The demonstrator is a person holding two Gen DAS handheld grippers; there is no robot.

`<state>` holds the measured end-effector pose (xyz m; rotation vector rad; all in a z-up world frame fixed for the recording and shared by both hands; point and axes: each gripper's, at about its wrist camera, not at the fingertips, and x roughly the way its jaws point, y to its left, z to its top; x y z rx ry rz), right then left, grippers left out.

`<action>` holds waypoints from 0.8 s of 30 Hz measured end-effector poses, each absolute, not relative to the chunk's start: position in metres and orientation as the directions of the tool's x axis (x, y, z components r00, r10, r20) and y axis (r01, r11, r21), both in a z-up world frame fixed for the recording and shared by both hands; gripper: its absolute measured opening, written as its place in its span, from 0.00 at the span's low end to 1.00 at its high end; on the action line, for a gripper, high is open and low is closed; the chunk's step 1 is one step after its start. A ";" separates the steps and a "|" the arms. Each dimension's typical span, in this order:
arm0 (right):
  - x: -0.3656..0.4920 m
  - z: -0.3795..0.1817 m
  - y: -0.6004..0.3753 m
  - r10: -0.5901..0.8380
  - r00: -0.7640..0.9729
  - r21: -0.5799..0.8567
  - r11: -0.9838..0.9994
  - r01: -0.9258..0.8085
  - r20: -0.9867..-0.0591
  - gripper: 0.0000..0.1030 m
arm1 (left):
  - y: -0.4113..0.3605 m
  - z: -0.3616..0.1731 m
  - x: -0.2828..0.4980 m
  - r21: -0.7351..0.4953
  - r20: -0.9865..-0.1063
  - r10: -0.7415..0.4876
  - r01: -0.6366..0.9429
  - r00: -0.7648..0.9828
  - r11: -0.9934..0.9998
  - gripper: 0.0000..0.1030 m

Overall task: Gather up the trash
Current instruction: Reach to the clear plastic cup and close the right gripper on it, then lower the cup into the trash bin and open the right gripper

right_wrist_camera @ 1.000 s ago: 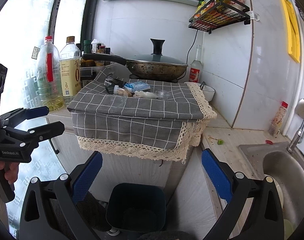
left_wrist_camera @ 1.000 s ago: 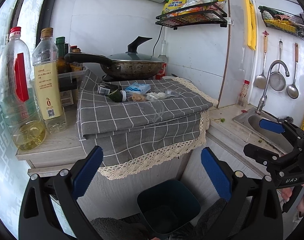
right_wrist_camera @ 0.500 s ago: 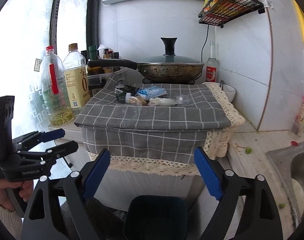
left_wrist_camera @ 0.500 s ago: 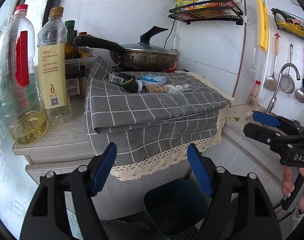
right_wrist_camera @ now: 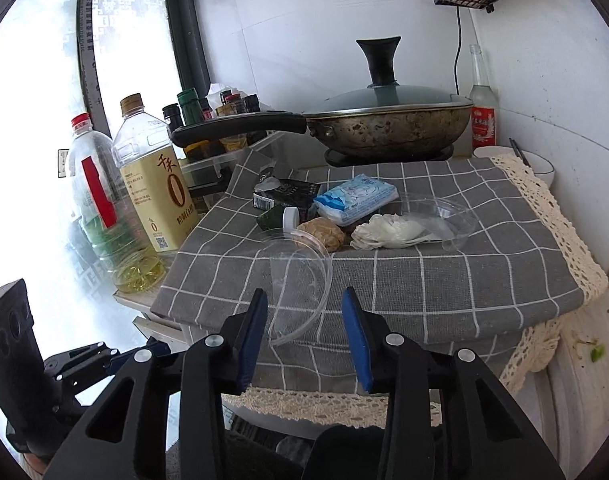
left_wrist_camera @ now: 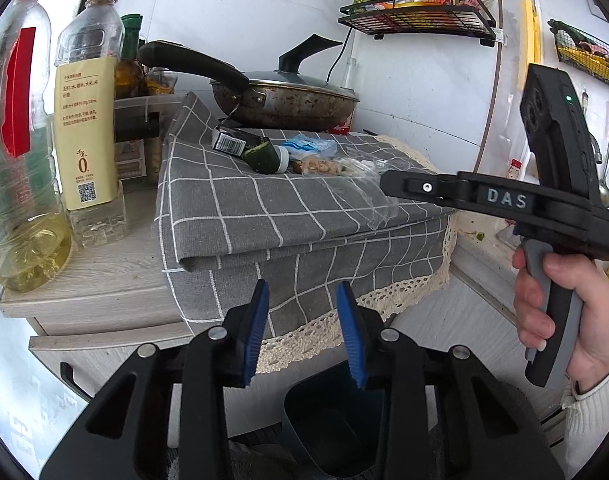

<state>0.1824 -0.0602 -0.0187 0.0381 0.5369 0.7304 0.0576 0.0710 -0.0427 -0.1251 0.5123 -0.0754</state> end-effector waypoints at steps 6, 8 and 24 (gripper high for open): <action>0.206 -0.033 -0.054 0.622 0.600 0.262 0.772 -0.579 -0.504 0.10 | 0.072 -0.039 0.059 -0.133 -0.483 -0.106 0.047 0.869 0.990 0.37; 0.207 -0.035 -0.054 0.636 0.595 0.272 0.761 -0.589 -0.492 0.03 | 0.071 -0.037 0.059 -0.123 -0.484 -0.105 0.051 0.869 0.991 0.37; 0.140 -0.023 -0.102 0.566 0.692 0.101 0.801 -0.590 -0.449 0.03 | 0.042 -0.037 0.053 -0.062 -0.503 -0.092 0.070 0.860 0.996 0.37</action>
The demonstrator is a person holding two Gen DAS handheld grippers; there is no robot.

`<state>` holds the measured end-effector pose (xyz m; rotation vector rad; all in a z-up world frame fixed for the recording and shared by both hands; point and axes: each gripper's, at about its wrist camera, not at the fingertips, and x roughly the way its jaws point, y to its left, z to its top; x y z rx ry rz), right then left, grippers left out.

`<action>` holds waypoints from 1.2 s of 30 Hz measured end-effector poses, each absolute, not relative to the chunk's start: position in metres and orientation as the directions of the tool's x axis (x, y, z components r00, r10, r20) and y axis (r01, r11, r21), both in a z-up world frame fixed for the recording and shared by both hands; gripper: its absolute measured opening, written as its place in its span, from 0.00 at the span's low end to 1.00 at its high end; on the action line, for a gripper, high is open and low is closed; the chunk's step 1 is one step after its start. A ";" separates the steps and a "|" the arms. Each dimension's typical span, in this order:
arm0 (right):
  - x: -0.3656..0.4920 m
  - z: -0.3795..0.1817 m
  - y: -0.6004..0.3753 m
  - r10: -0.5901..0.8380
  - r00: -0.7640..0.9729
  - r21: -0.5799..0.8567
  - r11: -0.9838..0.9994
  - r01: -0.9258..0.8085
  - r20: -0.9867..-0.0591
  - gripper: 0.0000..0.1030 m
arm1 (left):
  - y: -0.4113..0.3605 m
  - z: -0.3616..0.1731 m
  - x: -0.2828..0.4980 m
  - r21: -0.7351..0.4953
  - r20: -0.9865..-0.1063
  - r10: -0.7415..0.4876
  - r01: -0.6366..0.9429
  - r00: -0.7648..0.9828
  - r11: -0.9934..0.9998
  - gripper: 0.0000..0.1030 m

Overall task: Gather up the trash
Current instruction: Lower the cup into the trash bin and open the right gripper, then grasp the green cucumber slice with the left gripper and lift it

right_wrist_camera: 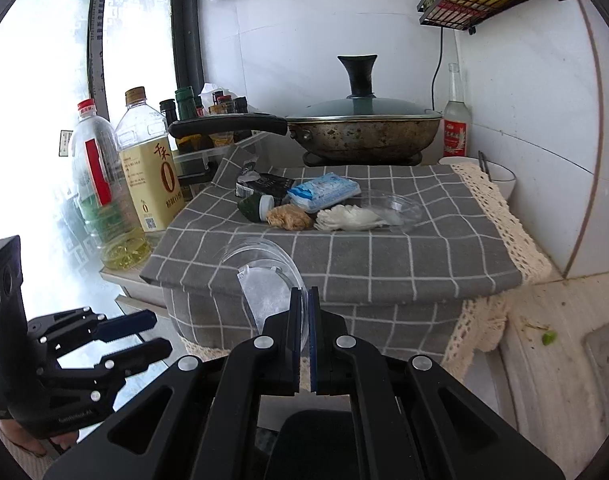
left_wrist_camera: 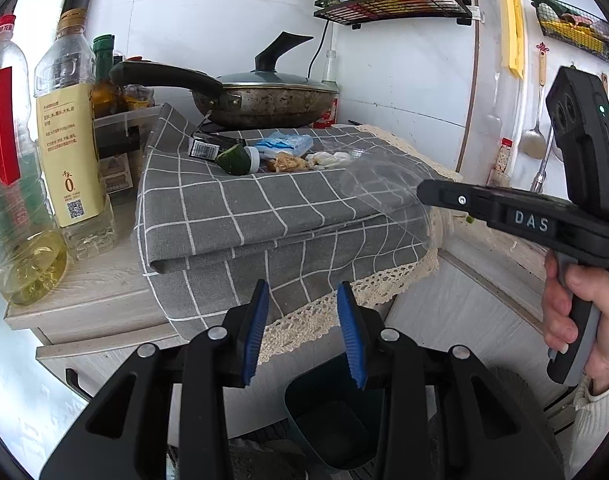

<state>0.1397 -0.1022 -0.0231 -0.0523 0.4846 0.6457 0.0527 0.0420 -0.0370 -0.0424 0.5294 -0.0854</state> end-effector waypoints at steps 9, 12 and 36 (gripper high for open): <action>0.136 -0.113 -0.118 0.431 0.651 0.069 0.861 -0.503 -0.625 0.03 | 0.026 -0.035 0.046 -0.025 -0.512 -0.083 0.081 0.855 0.996 0.37; 0.147 -0.143 -0.123 0.405 0.608 0.090 0.873 -0.479 -0.683 0.03 | 0.024 -0.035 0.042 -0.016 -0.512 -0.075 0.078 0.856 0.997 0.37; 0.144 -0.043 -0.143 0.592 0.642 0.219 0.795 -0.566 -0.488 0.48 | 0.063 0.019 0.095 -0.024 -0.489 -0.025 0.016 0.872 1.000 0.54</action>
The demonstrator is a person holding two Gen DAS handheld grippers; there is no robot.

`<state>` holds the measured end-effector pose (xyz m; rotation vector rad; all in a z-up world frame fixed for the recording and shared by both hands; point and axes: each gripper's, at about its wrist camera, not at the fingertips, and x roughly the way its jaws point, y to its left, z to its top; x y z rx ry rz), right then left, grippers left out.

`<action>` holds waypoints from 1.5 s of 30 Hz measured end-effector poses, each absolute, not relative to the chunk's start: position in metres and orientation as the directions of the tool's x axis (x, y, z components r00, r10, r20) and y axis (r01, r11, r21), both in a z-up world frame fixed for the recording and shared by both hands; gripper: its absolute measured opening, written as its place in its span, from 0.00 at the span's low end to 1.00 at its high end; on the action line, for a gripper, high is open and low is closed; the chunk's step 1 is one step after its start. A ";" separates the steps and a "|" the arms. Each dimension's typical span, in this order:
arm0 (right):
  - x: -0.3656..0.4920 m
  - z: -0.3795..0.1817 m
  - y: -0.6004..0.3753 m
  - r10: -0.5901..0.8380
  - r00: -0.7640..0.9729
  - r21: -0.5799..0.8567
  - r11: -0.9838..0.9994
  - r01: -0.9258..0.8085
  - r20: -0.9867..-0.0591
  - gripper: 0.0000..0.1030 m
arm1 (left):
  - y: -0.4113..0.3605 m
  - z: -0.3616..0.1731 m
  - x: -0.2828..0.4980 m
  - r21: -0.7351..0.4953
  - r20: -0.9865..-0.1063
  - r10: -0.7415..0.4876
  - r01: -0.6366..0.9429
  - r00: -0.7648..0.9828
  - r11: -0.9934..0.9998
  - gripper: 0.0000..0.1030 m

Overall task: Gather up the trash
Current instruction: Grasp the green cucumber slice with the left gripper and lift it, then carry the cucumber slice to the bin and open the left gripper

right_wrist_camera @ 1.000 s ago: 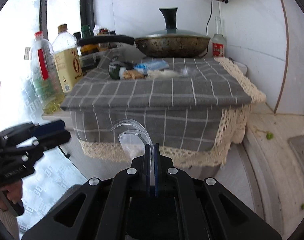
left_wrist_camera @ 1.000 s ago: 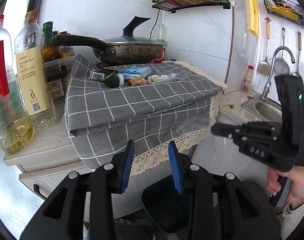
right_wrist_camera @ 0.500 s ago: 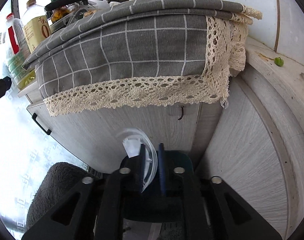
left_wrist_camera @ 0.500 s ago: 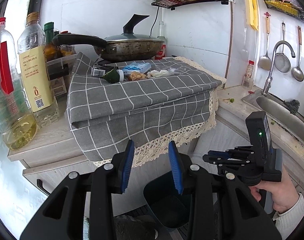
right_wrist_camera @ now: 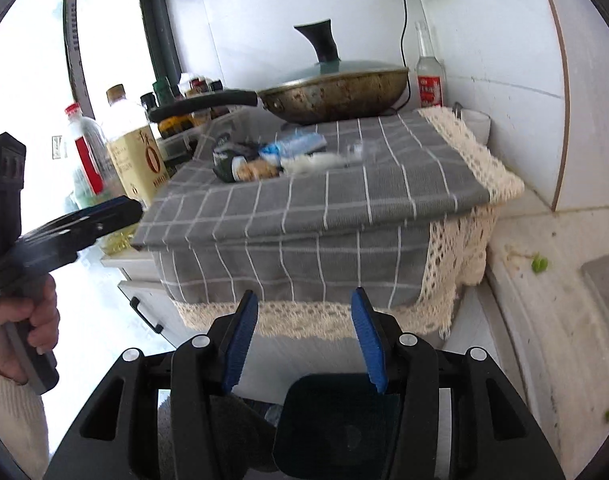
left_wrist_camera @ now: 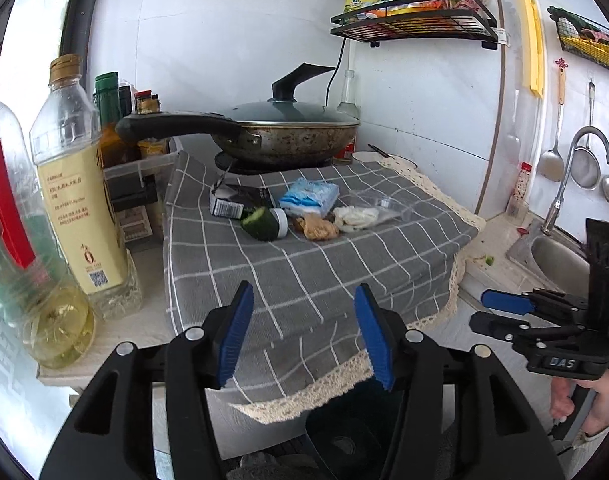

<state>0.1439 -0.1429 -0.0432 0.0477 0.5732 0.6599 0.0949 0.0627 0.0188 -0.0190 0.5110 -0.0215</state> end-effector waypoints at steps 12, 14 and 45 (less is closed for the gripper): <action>0.178 -0.024 -0.126 0.623 0.623 0.248 0.773 -0.584 -0.473 0.48 | 0.105 0.011 0.204 -0.022 -0.584 0.008 -0.026 0.812 0.999 0.44; 0.183 -0.026 -0.125 0.623 0.620 0.250 0.772 -0.584 -0.477 0.48 | 0.105 0.007 0.211 -0.003 -0.596 0.014 -0.019 0.803 1.000 0.44; 0.183 -0.027 -0.146 0.607 0.640 0.261 0.789 -0.556 -0.471 0.48 | 0.051 0.020 0.157 -0.037 -0.557 -0.127 0.128 0.821 0.991 0.32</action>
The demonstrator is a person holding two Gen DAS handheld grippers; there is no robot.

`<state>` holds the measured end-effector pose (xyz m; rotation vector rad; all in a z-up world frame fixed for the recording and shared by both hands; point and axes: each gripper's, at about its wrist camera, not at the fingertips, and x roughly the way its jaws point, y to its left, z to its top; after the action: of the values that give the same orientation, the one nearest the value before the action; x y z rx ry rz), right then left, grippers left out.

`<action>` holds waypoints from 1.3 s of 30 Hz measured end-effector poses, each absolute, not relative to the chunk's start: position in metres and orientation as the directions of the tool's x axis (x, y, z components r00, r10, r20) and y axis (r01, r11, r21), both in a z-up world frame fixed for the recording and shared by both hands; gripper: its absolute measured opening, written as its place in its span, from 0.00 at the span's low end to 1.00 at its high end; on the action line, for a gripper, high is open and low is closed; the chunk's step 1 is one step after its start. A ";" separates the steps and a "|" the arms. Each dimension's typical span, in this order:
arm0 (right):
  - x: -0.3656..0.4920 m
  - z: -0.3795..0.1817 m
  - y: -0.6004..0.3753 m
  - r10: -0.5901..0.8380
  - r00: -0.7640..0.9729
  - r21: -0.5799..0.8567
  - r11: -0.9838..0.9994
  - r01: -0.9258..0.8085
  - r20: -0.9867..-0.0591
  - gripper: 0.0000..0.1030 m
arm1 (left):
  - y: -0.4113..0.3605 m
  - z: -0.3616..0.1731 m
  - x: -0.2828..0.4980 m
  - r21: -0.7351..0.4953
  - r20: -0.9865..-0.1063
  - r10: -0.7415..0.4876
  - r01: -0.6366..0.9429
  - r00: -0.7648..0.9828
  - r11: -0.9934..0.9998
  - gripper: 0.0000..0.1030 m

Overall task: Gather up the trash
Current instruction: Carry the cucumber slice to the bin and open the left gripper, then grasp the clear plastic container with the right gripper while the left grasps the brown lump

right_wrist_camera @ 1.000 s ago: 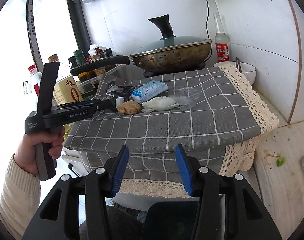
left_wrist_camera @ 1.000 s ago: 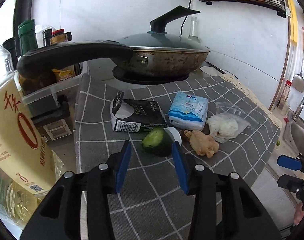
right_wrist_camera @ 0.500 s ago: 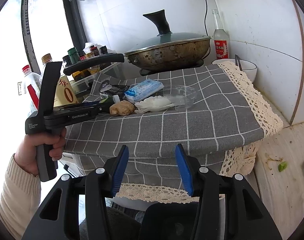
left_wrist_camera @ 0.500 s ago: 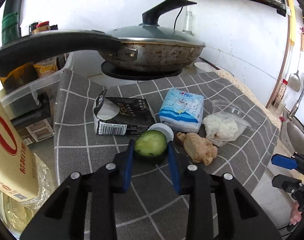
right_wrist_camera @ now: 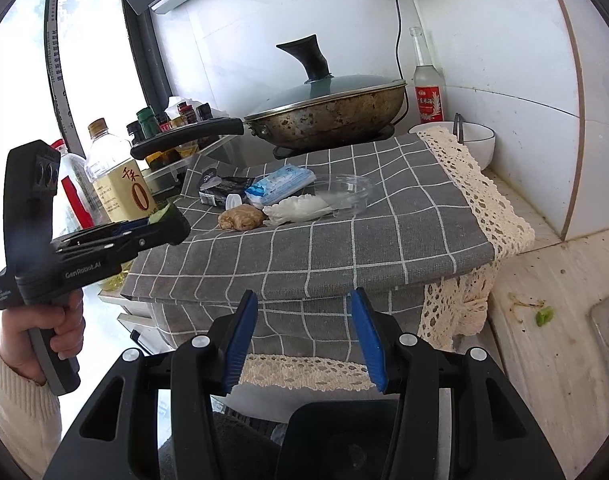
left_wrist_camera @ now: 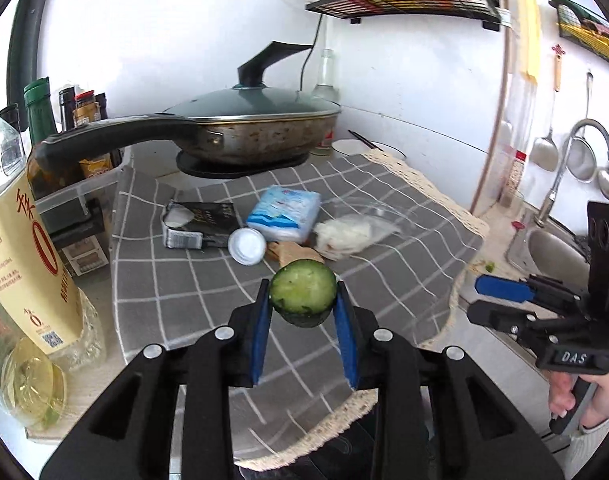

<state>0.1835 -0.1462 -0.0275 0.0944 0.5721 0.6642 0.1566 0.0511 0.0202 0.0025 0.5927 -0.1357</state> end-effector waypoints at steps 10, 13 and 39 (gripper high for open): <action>0.168 -0.029 -0.162 0.579 0.645 0.241 0.807 -0.539 -0.498 0.48 | 0.000 -0.022 0.123 -0.101 -0.630 -0.245 0.235 0.737 0.967 0.32; 0.166 -0.035 -0.167 0.566 0.638 0.236 0.815 -0.529 -0.522 0.48 | -0.015 -0.053 0.123 -0.132 -0.684 -0.269 0.248 0.678 0.960 0.32; 0.232 -0.006 -0.140 0.529 0.693 0.191 0.841 -0.507 -0.489 0.48 | 0.059 0.012 0.203 -0.074 -0.583 -0.118 0.093 0.804 0.993 0.54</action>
<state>0.2324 -0.1401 -0.0062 0.0427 0.5595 0.5784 0.2031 0.0590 0.0124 -0.0422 0.6273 -0.1130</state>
